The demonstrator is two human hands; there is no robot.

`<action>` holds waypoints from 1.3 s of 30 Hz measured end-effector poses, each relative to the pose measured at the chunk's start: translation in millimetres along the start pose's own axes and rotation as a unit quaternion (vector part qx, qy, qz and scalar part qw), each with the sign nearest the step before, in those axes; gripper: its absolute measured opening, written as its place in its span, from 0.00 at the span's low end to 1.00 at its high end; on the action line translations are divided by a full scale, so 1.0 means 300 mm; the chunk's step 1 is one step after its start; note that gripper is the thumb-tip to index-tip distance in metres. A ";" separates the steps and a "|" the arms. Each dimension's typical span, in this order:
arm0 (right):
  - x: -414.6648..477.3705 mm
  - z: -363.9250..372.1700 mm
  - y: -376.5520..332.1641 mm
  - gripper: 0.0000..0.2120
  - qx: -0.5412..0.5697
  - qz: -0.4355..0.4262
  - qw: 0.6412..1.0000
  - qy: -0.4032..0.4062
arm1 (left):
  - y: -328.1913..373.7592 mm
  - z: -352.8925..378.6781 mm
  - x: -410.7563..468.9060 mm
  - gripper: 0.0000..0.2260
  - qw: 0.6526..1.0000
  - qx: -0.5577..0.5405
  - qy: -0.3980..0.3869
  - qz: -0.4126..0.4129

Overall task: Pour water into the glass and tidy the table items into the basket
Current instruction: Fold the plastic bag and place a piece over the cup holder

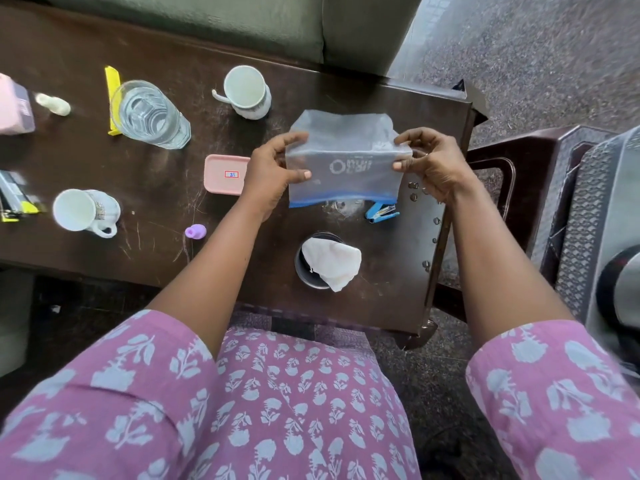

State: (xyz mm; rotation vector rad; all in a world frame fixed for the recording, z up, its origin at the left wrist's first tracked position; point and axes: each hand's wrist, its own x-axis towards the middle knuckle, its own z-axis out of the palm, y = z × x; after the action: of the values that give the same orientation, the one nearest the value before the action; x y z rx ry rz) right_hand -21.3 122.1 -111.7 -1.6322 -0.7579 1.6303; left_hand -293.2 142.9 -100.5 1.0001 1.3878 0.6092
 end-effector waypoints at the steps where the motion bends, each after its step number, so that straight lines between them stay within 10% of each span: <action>1: -0.006 -0.005 -0.002 0.18 -0.016 -0.007 1.000 0.011 | 0.002 0.004 0.001 0.25 0.999 0.036 0.012 0.000; 10: -0.054 -0.007 -0.041 0.12 -0.189 -0.123 0.963 0.148 | 0.031 0.082 0.006 0.06 0.969 0.201 0.107 0.091; 19: -0.111 -0.008 0.003 0.07 -0.332 -0.302 0.832 0.327 | 0.054 0.141 0.030 0.11 0.951 0.219 0.088 0.201; 26: -0.167 0.021 0.232 0.17 -0.455 -0.043 0.867 0.200 | -0.122 0.112 -0.036 0.18 0.933 0.340 -0.098 0.058; 31: -0.243 0.106 0.287 0.21 -0.460 -0.101 0.848 0.243 | -0.193 0.071 -0.093 0.18 0.945 0.319 -0.074 0.019; 39: -0.377 0.259 0.415 0.36 -0.403 -0.157 0.901 -0.021 | -0.227 0.054 -0.171 0.22 0.977 0.193 -0.014 -0.090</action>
State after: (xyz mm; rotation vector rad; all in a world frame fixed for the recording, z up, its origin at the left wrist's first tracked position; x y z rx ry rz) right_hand -111.7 -36.5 -142.9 -1.8631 -1.7881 1.1688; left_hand -297.8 62.9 -134.2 1.1662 1.5856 0.1914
